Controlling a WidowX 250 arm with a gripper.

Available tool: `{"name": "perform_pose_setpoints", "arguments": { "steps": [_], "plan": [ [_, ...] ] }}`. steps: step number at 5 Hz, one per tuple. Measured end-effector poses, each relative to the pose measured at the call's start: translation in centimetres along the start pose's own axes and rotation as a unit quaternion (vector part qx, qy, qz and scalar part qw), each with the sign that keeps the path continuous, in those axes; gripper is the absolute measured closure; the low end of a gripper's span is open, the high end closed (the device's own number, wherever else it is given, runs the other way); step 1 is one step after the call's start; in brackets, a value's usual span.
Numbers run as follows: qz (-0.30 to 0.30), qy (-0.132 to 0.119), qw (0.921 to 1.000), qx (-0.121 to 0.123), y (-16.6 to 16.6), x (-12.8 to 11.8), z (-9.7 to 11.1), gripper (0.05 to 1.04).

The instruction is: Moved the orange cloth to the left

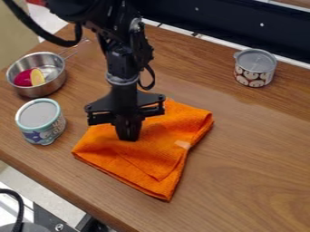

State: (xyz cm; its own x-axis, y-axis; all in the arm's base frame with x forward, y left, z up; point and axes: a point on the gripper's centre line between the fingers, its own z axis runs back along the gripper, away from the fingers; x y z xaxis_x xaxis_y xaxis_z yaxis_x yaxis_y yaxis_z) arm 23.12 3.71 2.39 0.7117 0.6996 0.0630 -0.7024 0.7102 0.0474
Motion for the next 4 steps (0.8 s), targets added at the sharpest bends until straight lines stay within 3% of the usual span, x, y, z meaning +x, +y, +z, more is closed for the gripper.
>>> {"name": "perform_pose_setpoints", "arguments": {
  "steps": [1, 3, 4],
  "plan": [
    [0.014, 0.002, 0.9999, -0.005, -0.6, 0.3, 1.3, 0.662],
    [0.046, -0.009, 0.9988, -0.013, -1.3, 0.8, 3.4, 0.119],
    [0.052, 0.007, 0.9984, -0.023, -1.5, 0.3, 5.3, 0.086]
  ]
}}
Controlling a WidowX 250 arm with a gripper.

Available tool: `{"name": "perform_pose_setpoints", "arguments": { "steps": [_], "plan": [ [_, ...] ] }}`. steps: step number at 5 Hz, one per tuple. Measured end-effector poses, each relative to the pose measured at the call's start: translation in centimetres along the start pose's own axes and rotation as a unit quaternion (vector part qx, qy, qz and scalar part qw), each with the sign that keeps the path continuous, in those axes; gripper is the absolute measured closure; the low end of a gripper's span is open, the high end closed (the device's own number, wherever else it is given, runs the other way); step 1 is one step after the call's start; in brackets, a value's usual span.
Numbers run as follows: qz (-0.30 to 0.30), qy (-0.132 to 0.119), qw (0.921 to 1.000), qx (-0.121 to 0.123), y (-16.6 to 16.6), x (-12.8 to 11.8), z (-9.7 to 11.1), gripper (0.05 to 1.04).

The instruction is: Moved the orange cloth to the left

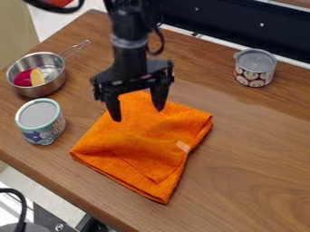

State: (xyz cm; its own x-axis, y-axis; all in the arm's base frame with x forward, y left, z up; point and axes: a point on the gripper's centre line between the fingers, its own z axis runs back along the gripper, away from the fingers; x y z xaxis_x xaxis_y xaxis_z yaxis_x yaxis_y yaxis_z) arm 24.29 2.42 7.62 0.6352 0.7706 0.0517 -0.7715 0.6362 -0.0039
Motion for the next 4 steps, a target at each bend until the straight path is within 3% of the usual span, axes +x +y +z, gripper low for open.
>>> {"name": "perform_pose_setpoints", "arguments": {
  "steps": [1, 3, 4],
  "plan": [
    [0.004, 0.020, 0.9998, -0.001, -0.3, -0.6, 0.9, 0.086],
    [0.010, 0.007, 0.9999, -0.002, -1.6, -2.0, 0.5, 0.086],
    [-0.005, -0.002, 0.9999, -0.015, -2.4, -2.0, 0.8, 0.086]
  ]
}}
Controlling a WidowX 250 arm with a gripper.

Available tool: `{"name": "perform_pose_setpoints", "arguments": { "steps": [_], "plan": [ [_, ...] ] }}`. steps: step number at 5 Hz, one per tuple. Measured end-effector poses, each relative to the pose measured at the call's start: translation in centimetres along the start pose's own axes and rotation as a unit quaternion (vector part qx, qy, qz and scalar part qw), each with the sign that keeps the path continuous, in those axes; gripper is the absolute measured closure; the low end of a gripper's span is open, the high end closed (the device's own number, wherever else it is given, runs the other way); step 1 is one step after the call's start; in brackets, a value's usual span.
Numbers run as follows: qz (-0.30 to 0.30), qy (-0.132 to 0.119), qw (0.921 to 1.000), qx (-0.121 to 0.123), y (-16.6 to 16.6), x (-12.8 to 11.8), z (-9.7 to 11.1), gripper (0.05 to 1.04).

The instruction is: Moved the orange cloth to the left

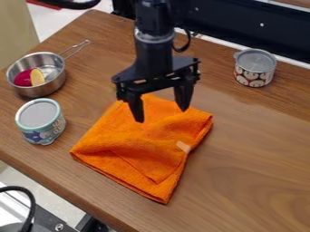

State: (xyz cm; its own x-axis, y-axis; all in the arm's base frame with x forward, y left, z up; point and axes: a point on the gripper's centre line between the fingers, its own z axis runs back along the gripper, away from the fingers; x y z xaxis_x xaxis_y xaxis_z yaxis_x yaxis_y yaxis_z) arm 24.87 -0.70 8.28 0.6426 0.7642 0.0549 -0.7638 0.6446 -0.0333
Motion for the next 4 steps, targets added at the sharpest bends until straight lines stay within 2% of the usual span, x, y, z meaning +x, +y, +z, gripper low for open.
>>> {"name": "perform_pose_setpoints", "arguments": {
  "steps": [1, 2, 3, 4],
  "plan": [
    [-0.026, -0.017, 0.9995, -0.013, -1.8, 1.1, 0.5, 0.086],
    [-0.071, -0.042, 0.9966, 0.004, -4.0, 3.7, 0.7, 0.086],
    [-0.125, -0.035, 0.9913, 0.022, -5.4, 6.4, 0.4, 0.086],
    [-0.113, -0.057, 0.9915, 0.032, -6.0, 9.3, -0.1, 0.086]
  ]
}}
